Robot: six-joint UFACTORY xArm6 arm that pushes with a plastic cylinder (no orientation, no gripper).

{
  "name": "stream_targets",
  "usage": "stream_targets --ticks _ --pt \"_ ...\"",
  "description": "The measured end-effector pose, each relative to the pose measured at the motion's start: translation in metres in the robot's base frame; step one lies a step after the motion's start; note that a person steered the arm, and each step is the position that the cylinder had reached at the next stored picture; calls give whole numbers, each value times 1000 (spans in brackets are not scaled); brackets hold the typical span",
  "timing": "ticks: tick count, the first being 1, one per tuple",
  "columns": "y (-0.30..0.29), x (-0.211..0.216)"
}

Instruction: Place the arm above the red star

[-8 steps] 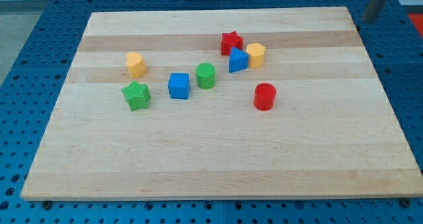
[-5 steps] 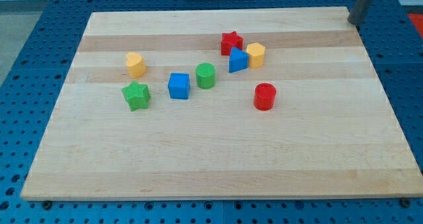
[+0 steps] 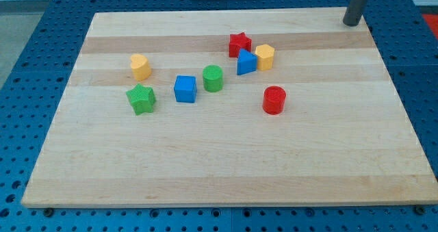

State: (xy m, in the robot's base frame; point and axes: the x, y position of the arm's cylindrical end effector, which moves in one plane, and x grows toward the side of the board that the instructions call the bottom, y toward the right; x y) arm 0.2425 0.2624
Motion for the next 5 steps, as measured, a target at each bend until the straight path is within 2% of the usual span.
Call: stream_targets --ticks 3,5 --pt "-2 -5" --pt "-10 -33"
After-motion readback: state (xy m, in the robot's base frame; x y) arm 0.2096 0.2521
